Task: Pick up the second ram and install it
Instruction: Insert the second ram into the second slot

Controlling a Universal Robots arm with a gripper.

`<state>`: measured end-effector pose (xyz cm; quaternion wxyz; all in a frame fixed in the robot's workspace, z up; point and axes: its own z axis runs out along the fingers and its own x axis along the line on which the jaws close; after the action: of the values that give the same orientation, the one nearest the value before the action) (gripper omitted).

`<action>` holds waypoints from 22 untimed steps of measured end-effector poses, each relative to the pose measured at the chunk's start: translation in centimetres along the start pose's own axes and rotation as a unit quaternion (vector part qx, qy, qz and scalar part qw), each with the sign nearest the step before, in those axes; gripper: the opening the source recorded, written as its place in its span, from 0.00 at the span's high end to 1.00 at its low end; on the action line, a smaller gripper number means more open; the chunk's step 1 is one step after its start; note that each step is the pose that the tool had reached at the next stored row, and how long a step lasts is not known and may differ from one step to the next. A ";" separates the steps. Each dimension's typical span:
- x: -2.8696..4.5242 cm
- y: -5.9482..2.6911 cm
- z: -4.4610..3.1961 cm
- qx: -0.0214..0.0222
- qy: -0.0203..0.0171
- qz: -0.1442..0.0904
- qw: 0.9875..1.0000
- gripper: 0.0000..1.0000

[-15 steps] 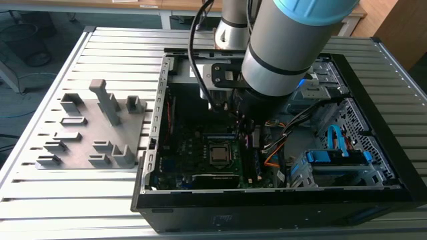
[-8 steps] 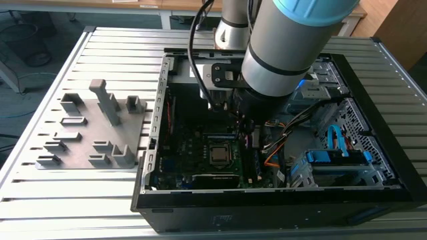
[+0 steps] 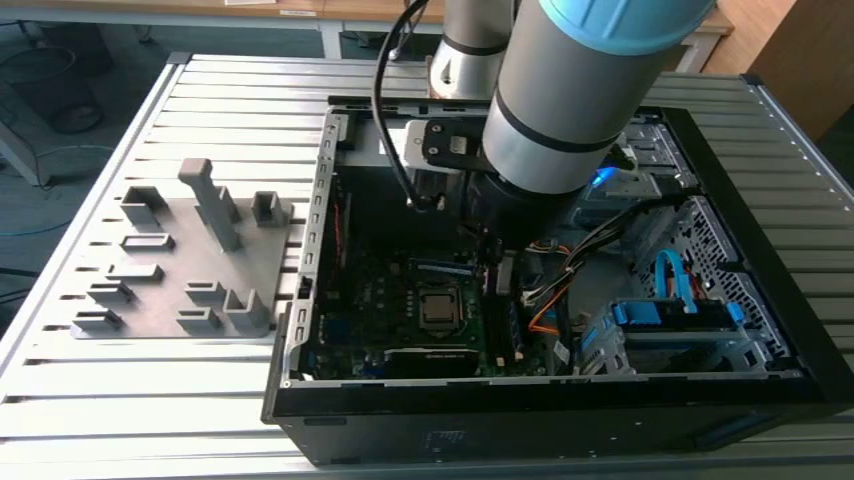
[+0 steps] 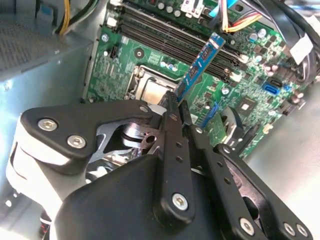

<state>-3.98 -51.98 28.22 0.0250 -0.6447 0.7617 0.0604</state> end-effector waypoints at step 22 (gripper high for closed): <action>0.02 -0.01 0.18 0.021 -0.010 0.180 0.983 0.86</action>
<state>-3.98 -51.99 28.04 0.0348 -0.4956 0.8662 0.0537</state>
